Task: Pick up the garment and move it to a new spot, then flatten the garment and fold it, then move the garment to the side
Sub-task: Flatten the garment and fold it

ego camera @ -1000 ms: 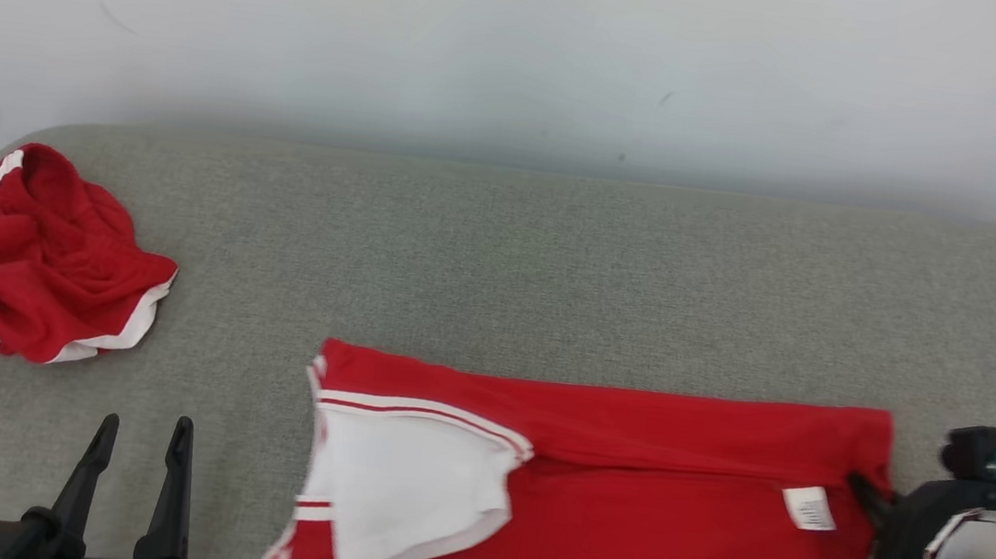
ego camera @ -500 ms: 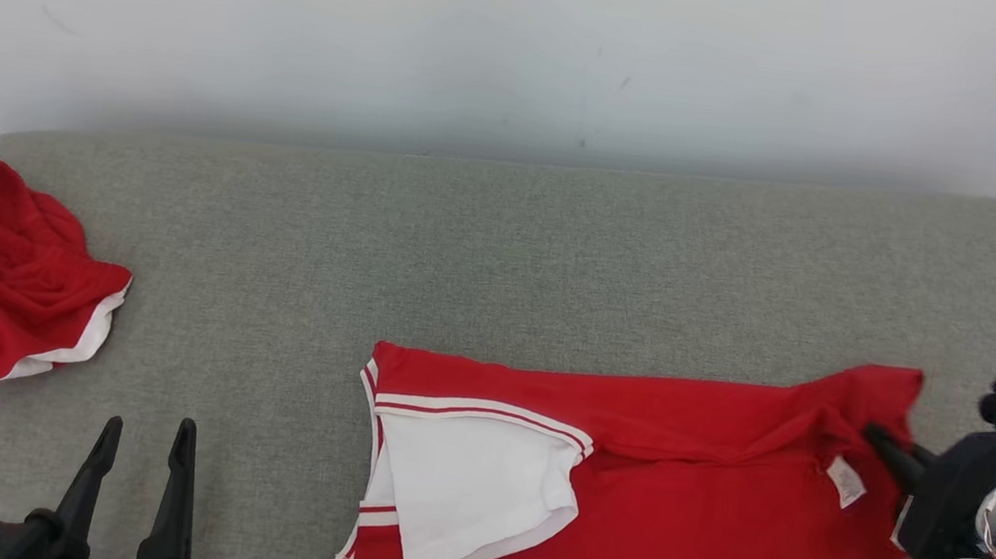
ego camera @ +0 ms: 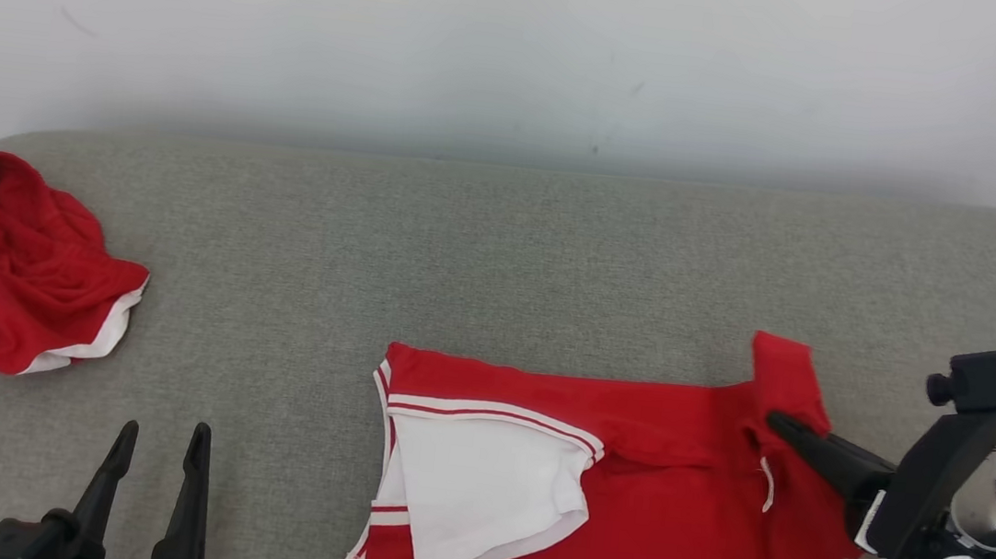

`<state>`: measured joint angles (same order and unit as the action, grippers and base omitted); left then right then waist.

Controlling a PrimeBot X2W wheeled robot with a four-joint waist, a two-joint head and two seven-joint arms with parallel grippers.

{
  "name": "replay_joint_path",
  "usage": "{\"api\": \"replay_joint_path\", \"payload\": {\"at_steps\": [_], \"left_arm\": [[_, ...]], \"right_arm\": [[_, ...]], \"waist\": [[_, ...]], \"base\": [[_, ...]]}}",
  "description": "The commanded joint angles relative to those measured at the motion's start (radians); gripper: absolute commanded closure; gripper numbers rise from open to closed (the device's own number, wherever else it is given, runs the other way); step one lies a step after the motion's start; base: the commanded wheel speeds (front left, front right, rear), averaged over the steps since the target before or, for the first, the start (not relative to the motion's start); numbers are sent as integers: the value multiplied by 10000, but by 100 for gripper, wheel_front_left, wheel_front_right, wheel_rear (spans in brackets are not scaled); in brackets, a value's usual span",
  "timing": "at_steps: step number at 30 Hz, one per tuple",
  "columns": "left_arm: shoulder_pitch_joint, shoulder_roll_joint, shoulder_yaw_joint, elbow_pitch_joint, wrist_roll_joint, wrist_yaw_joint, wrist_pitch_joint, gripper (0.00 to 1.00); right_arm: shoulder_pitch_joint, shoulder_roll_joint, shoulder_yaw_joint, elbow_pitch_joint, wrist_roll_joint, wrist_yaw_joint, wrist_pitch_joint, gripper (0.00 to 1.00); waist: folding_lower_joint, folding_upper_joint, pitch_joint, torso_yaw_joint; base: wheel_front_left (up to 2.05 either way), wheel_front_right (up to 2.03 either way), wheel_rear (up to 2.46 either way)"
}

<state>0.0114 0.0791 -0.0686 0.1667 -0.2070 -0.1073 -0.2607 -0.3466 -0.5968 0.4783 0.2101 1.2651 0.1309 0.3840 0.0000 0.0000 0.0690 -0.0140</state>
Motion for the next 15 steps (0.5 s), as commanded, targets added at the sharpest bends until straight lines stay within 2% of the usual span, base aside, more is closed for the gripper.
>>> {"api": "replay_joint_path", "payload": {"at_steps": [1,5,15], "left_arm": [[-61,5,15,37,40,-71,-57,0],[-42,-44,-31,88,77,-60,-56,0],[-84,-127,-117,150,63,-115,-56,0]], "right_arm": [[92,50,-16,-195,228,-6,98,100],[-7,313,95,-709,736,-6,379,100],[-554,1314,506,-737,1047,-6,433,100]], "waist": [[0,0,-41,109],[0,0,-107,356],[0,0,-140,932]], "base": [[0,0,0],[0,0,0],[0,0,0]]}}
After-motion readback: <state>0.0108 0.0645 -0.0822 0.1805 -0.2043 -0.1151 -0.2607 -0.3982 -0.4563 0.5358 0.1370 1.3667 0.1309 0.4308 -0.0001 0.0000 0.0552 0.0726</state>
